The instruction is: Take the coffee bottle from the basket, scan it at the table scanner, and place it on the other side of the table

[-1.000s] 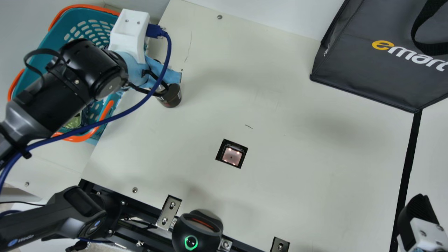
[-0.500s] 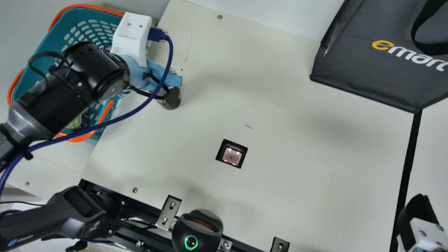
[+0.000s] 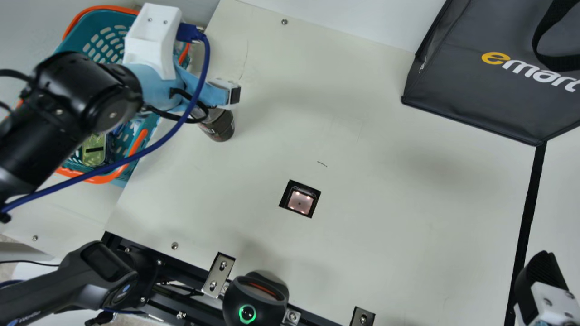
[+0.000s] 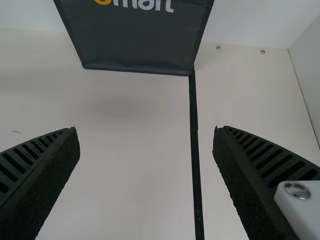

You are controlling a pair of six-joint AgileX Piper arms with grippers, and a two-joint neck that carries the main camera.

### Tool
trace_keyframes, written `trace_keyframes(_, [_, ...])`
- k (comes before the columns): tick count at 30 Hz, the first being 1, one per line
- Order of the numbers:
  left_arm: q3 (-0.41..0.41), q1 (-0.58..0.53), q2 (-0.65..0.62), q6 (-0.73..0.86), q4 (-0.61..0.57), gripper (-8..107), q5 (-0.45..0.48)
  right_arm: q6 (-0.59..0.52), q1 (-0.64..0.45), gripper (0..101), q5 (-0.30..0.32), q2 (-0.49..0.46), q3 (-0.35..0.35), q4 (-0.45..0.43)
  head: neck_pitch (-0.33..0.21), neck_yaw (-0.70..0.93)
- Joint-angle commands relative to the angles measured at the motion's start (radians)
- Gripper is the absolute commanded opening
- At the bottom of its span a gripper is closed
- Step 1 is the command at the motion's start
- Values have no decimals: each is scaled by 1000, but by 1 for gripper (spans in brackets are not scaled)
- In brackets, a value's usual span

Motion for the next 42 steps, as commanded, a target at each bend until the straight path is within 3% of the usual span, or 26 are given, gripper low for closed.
trace_keyframes(1, [-1,18,-31,42,-55,90,-2,0,0,95,0,0,0,0,-29,4])
trace_keyframes(8, [9,86,-140,128,-128,90,-2,0,0,95,0,0,0,0,-29,4])
trace_keyframes(20, [43,147,-333,195,-138,90,46,0,0,95,0,0,0,0,-29,4])
trace_keyframes(25, [43,147,-333,194,-139,90,50,0,0,95,1,0,0,-1,-29,4])
trace_keyframes(42, [43,147,-333,194,-139,90,49,0,0,95,2,0,0,-1,-29,-345])
